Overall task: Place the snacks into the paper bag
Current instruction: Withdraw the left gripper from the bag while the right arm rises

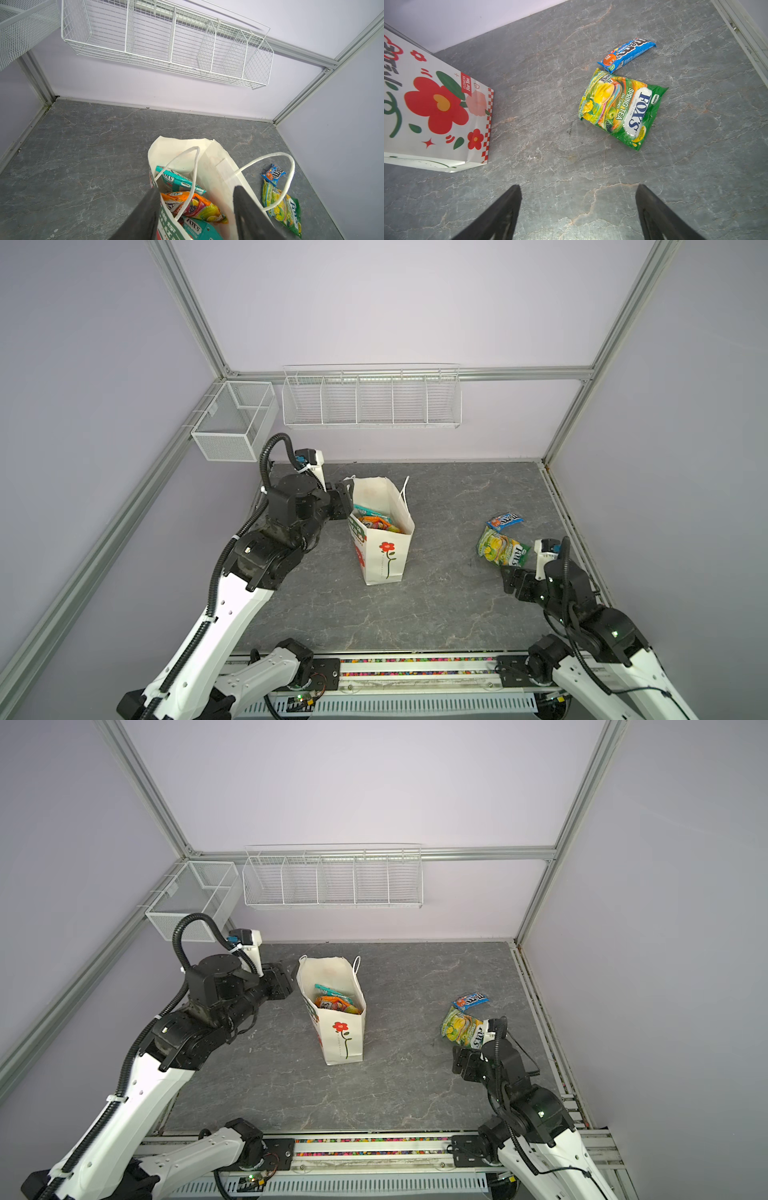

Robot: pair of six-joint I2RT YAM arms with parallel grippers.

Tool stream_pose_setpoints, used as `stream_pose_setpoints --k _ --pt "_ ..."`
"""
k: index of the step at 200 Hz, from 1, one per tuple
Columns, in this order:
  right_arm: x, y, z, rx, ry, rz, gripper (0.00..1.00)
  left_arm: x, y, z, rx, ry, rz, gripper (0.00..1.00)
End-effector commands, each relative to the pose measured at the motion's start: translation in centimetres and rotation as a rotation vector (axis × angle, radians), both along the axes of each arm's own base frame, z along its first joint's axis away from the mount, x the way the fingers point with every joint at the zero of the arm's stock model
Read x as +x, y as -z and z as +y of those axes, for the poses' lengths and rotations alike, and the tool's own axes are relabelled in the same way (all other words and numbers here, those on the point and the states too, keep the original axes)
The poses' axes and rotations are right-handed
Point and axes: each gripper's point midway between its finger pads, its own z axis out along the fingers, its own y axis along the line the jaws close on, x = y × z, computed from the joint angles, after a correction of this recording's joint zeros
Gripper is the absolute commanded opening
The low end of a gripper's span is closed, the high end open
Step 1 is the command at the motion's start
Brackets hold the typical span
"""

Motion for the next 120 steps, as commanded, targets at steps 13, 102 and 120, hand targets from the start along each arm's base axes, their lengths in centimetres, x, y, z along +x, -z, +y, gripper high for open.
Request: stream_pose_setpoints --k 13,102,120 --pt "1.1 1.4 -0.4 -0.023 0.053 0.036 0.89 -1.3 0.9 1.5 0.012 -0.022 -0.008 0.57" --pt "3.1 2.5 -1.3 0.022 0.103 0.101 0.89 -3.4 4.8 4.2 0.119 -0.073 0.035 0.58" --pt "3.4 2.9 -1.6 0.04 0.118 0.117 0.89 -3.8 5.7 4.6 0.14 -0.079 0.05 0.58"
